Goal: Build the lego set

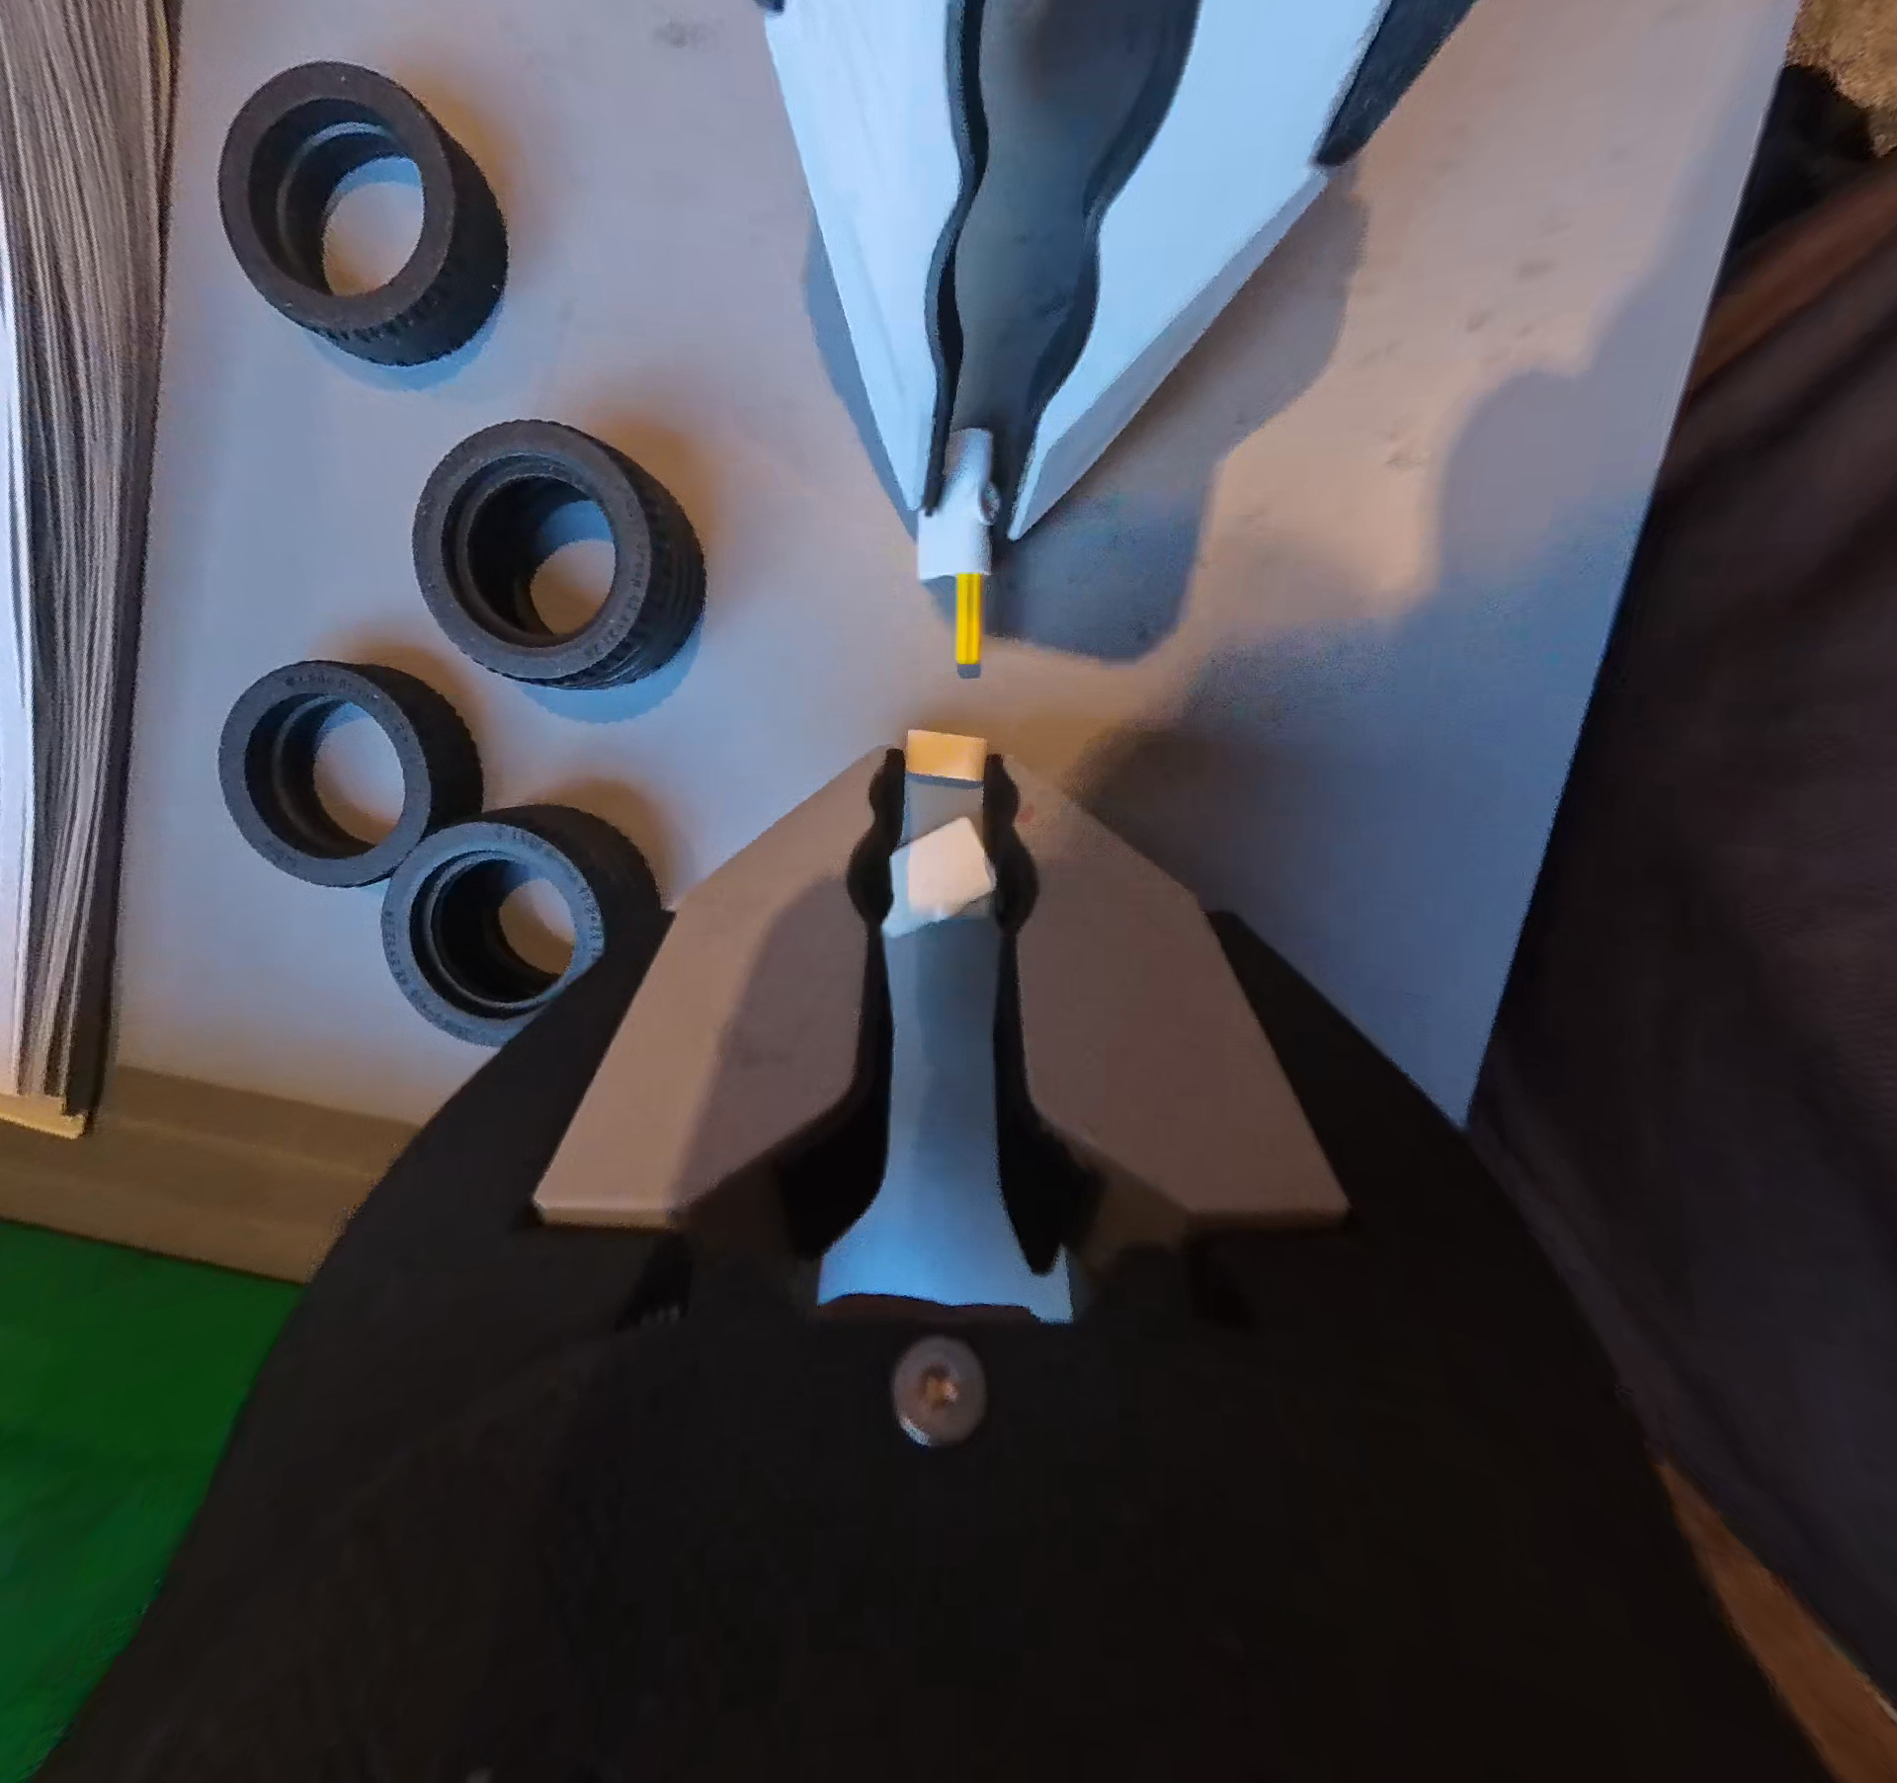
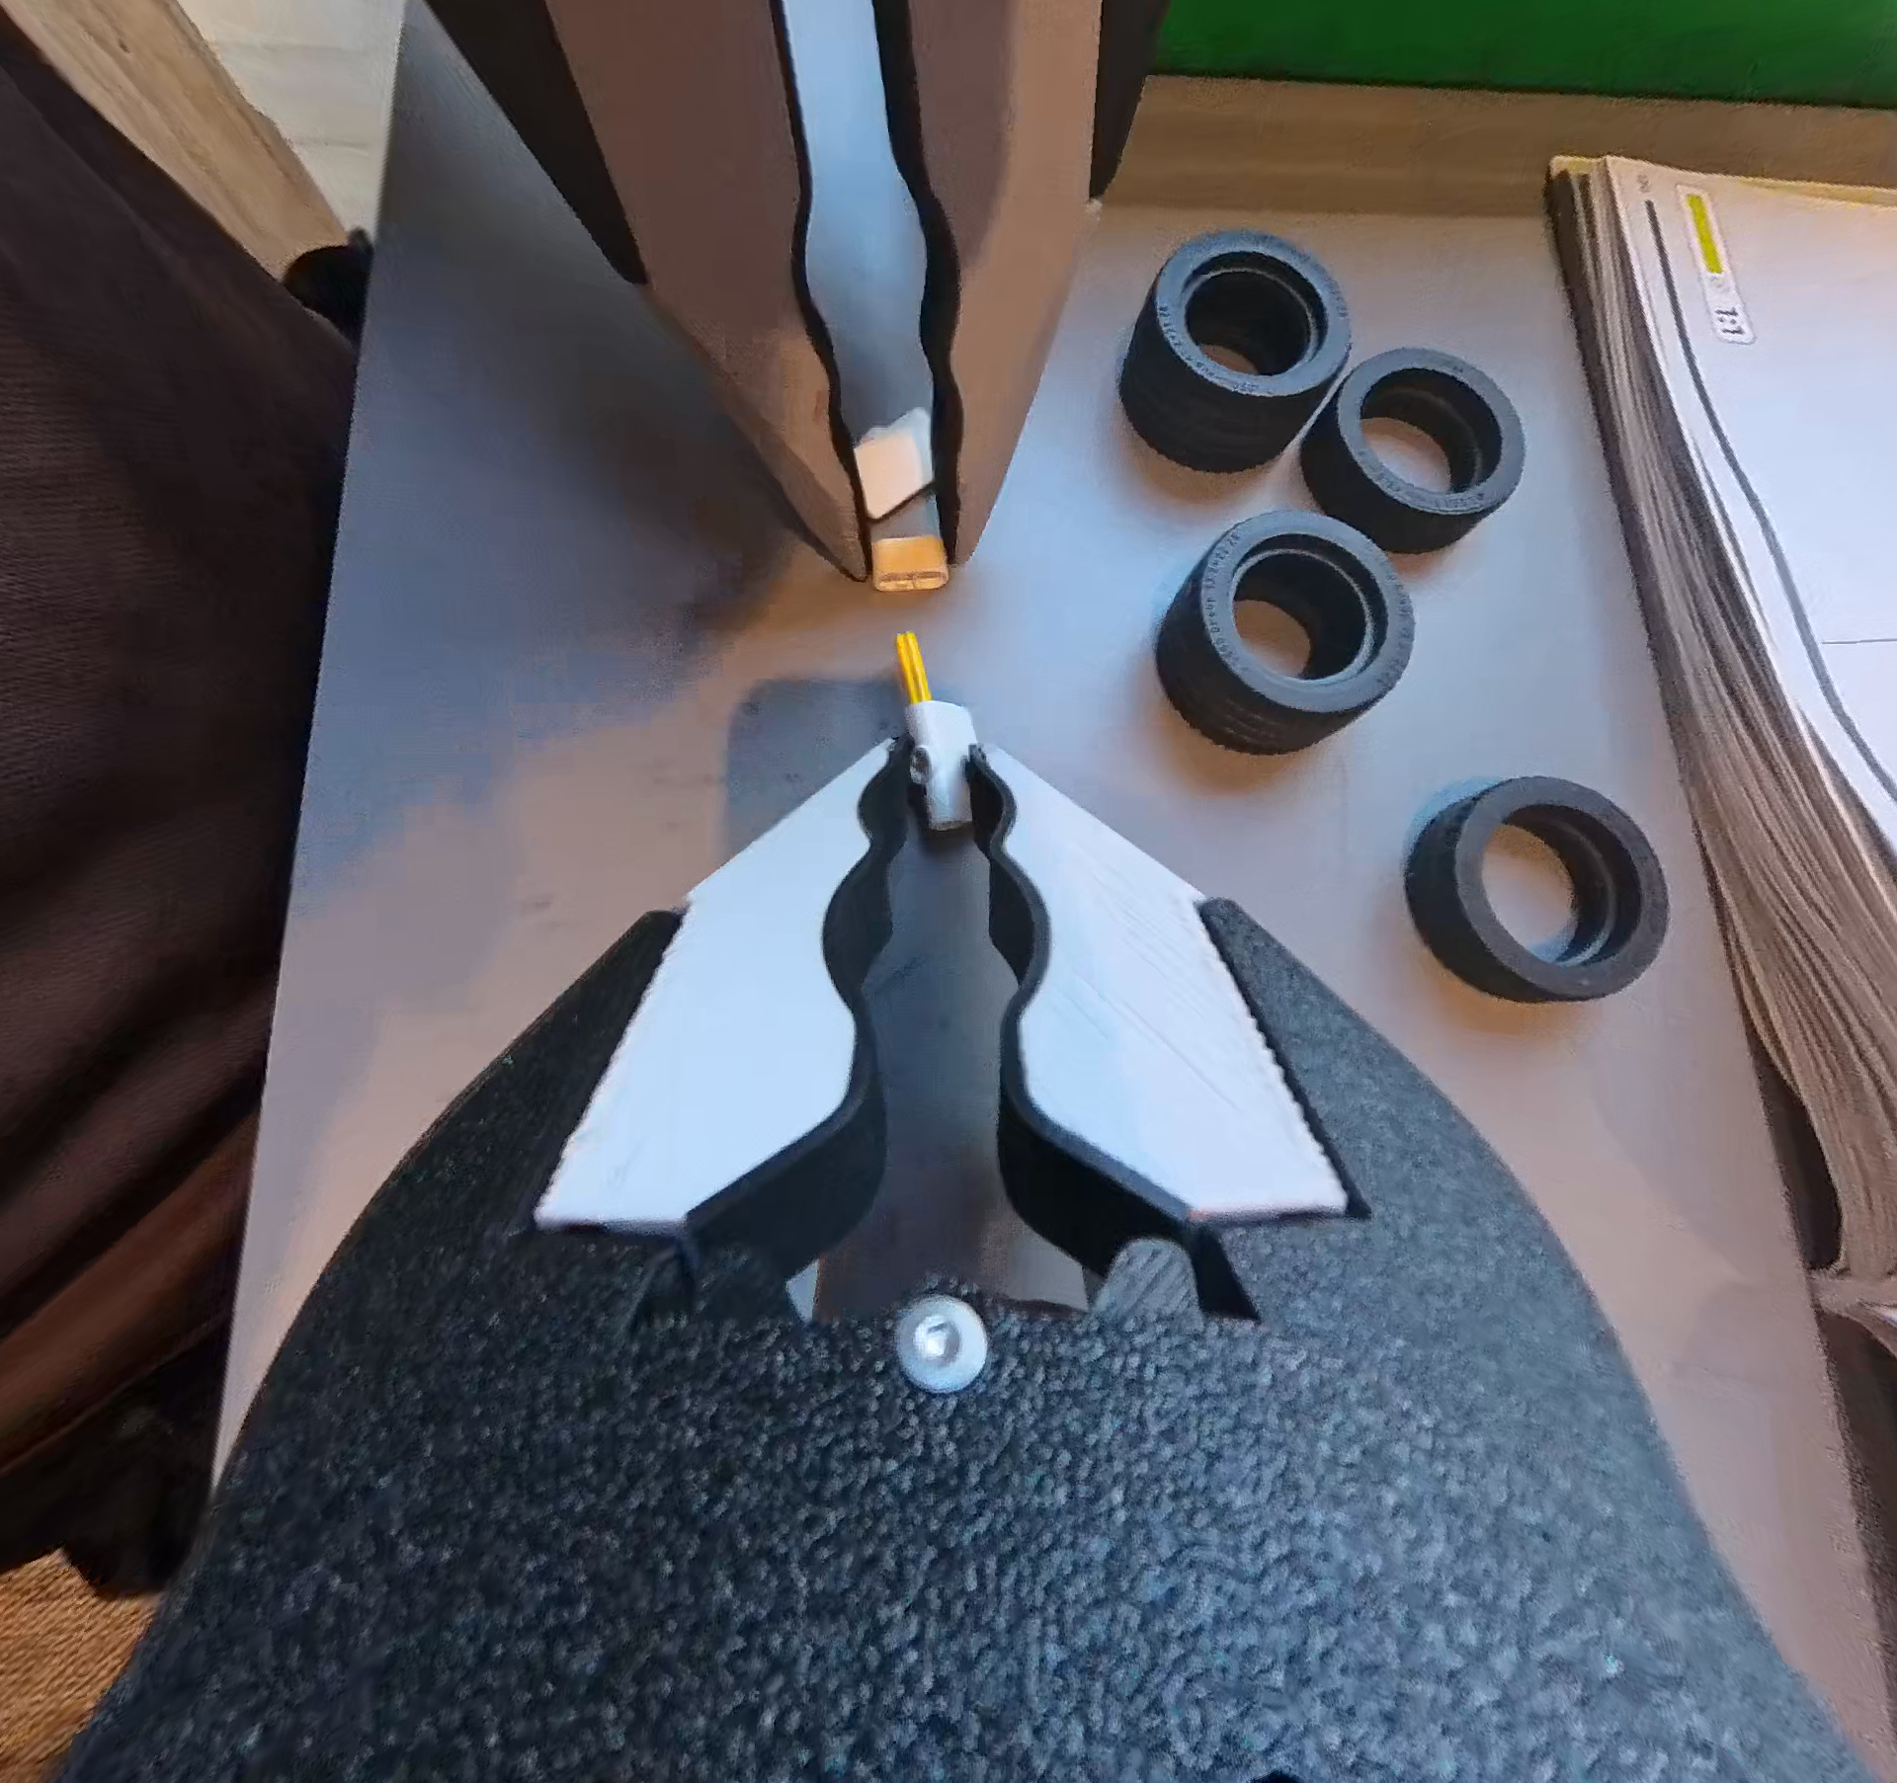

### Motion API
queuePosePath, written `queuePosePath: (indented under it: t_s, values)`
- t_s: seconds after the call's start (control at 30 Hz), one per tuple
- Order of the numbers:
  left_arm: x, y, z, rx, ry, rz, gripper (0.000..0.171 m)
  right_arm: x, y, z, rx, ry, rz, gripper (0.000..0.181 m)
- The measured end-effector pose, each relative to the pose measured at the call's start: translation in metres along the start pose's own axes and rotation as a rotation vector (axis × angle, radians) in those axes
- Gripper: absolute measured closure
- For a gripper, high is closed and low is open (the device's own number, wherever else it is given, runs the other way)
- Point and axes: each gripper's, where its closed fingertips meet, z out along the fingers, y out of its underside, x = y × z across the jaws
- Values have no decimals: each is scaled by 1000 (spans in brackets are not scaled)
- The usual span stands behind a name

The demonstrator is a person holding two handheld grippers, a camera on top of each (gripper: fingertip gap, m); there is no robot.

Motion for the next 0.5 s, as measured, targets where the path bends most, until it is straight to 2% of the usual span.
queuePosePath:
  t_s: [0.17, 0.5]
  values:
    - [9, -8, 3, 66, 21, -51, 158, -4, -1, 1, -1, 29, -45, 170]
    - [9, -11, 4, 107, 42, -133, 159, -6, 0, 1, -7, 74, -155, 170]
